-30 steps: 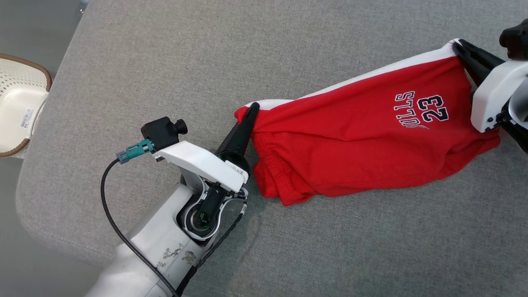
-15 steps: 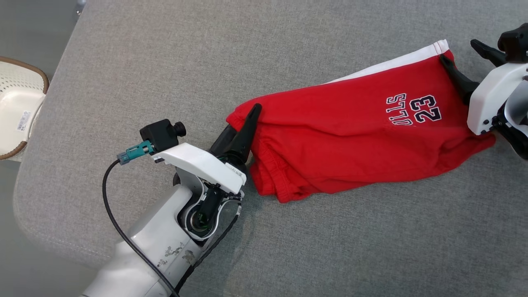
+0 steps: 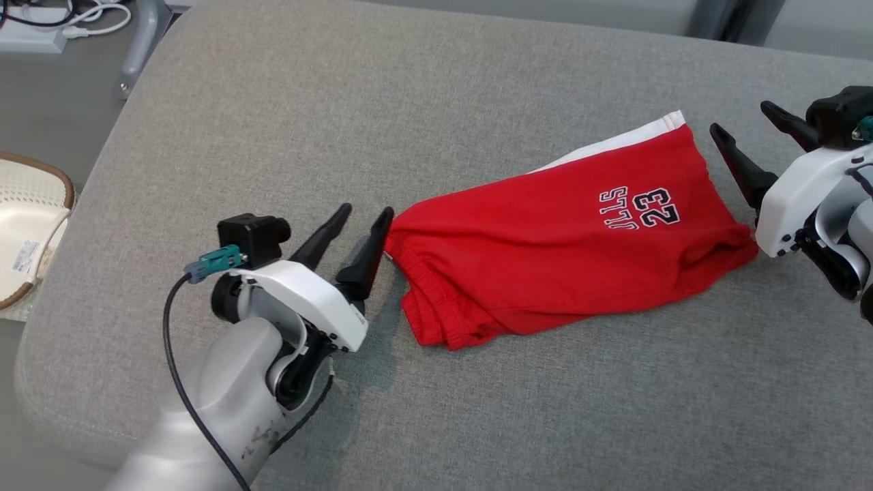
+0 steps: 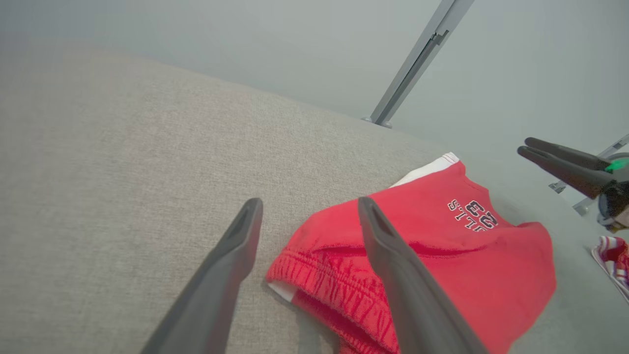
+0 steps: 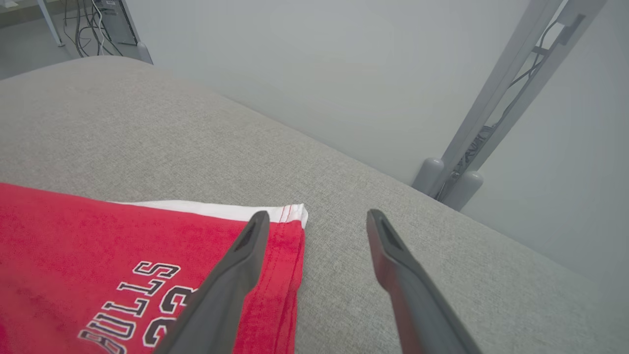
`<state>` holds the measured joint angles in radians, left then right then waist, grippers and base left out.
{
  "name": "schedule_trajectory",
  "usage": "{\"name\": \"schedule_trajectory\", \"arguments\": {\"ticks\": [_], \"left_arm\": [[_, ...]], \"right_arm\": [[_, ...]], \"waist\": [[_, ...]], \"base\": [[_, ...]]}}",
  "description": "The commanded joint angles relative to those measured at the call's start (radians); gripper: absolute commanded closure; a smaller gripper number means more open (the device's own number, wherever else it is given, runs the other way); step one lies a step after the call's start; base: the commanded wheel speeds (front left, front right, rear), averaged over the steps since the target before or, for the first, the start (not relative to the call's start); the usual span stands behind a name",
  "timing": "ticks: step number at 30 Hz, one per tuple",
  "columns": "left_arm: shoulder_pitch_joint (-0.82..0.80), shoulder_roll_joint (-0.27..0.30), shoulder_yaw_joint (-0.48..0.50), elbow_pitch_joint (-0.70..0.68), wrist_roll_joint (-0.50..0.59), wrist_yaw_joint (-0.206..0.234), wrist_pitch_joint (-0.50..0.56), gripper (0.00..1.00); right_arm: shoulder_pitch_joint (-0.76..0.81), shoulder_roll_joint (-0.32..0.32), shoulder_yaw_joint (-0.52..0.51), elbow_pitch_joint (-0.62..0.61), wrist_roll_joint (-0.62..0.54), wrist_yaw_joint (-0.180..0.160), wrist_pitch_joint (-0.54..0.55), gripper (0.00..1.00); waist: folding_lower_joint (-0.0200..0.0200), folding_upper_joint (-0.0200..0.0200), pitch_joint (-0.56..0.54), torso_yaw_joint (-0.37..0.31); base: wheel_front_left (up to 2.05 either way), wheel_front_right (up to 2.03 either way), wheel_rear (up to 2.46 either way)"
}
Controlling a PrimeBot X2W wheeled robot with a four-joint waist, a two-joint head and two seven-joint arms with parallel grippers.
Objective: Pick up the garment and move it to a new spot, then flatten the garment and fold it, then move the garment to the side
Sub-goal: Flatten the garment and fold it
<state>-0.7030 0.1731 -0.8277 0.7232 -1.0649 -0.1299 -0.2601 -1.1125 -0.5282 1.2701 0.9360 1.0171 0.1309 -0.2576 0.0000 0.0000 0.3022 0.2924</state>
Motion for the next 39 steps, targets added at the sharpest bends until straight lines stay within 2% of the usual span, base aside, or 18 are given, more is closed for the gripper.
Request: {"name": "schedule_trajectory", "arguments": {"ticks": [1, 5, 9, 12, 16, 21, 25, 31, 35, 39], "left_arm": [[0.007, 0.014, 0.027, 0.009, 0.033, 0.000, -0.005, 0.00], [0.044, 0.015, 0.165, -0.028, 0.193, 0.032, -0.005, 0.00], [0.116, 0.014, 0.342, -0.139, 0.371, 0.080, -0.005, 0.00], [0.189, -0.009, 0.478, -0.249, 0.501, 0.098, -0.004, 0.00], [0.298, -0.051, 0.632, -0.371, 0.643, 0.085, -0.005, 0.00], [0.428, -0.099, 0.755, -0.483, 0.771, 0.044, -0.004, 0.00], [0.517, -0.116, 0.805, -0.510, 0.809, 0.021, -0.005, 0.00], [0.618, -0.120, 0.798, -0.524, 0.826, 0.009, -0.005, 0.00], [0.660, -0.119, 0.793, -0.538, 0.820, 0.015, -0.005, 0.00], [0.679, -0.119, 0.777, -0.543, 0.828, 0.017, -0.005, 0.00]], "right_arm": [[0.006, 0.001, -0.021, -0.004, -0.010, 0.000, -0.010, 0.00], [0.029, -0.013, -0.158, -0.056, -0.090, 0.000, -0.009, 0.00], [0.116, -0.011, -0.360, -0.146, -0.230, 0.000, -0.009, 0.00], [0.217, 0.001, -0.528, -0.228, -0.346, 0.000, -0.009, 0.00], [0.377, 0.048, -0.726, -0.341, -0.504, 0.000, -0.009, 0.00], [0.573, 0.135, -0.926, -0.466, -0.667, 0.000, -0.009, 0.00], [0.707, 0.211, -1.032, -0.545, -0.760, 0.000, -0.009, 0.00], [0.858, 0.323, -1.172, -0.628, -0.823, 0.000, -0.009, 0.00], [0.922, 0.371, -1.218, -0.648, -0.840, 0.000, -0.009, 0.00], [0.955, 0.393, -1.235, -0.652, -0.848, 0.000, -0.009, 0.00]], "waist": [[0.0000, 0.0000, -0.030, -0.017], [0.0000, 0.0000, -0.076, -0.036], [0.0000, 0.0000, -0.124, -0.058], [0.0000, 0.0000, -0.159, -0.075], [0.0000, 0.0000, -0.194, -0.099], [0.0000, 0.0000, -0.227, -0.126], [0.0000, 0.0000, -0.254, -0.147], [0.0000, 0.0000, -0.283, -0.173], [0.0000, 0.0000, -0.291, -0.183], [0.0000, 0.0000, -0.293, -0.187]], "base": [[0.00, 0.00, 0.00], [0.00, 0.00, 0.00], [0.00, 0.00, 0.00], [0.00, 0.00, 0.00], [0.00, 0.00, 0.00], [0.00, 0.00, 0.00], [0.00, 0.00, 0.00], [0.00, 0.00, 0.00], [0.00, 0.00, 0.00], [0.00, 0.00, 0.00]]}}
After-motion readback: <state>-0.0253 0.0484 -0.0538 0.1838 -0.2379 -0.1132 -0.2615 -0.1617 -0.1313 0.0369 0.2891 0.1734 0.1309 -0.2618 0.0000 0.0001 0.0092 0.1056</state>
